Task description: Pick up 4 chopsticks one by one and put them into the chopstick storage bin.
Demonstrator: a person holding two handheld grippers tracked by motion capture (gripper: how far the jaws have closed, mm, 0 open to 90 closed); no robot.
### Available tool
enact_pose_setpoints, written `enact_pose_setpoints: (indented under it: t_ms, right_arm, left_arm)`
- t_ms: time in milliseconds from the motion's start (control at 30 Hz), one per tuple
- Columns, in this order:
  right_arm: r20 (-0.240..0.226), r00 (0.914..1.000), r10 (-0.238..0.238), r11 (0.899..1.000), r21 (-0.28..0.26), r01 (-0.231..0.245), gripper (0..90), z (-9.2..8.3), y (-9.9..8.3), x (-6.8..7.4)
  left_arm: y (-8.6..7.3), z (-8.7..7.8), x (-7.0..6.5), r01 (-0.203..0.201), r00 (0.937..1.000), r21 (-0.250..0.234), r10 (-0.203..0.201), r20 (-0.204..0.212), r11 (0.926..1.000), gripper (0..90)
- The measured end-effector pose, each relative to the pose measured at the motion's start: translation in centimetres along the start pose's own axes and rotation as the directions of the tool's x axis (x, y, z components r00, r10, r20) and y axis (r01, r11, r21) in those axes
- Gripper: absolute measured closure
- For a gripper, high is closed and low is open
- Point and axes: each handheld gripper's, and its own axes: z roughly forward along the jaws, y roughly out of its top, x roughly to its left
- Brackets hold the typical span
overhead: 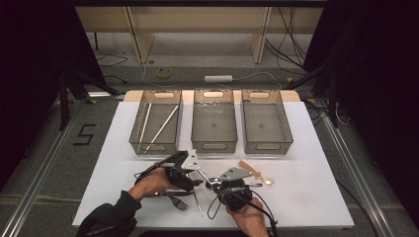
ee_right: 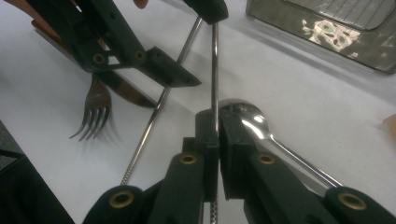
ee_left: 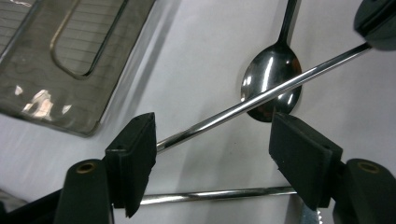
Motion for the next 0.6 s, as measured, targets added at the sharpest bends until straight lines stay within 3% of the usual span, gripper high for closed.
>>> enact_pose_setpoints:
  t_ms: [233, 600]
  right_arm:
    - [-0.005, 1.0000, -0.005, 1.000, 0.006, 0.005, 87.5, -0.1, 0.1, 0.0]
    - [-0.022, 0.9997, -0.010, 1.000, 0.007, 0.011, 87.5, -0.4, 0.2, -0.1]
  left_arm:
    - [0.5, 0.6, 0.1, -0.049, 0.9982, 0.013, 0.048, 0.034, 0.9987, 35.5]
    - [0.8, 1.1, 0.3, -0.111, 0.9927, 0.019, 0.110, 0.049, 0.9936, 42.6]
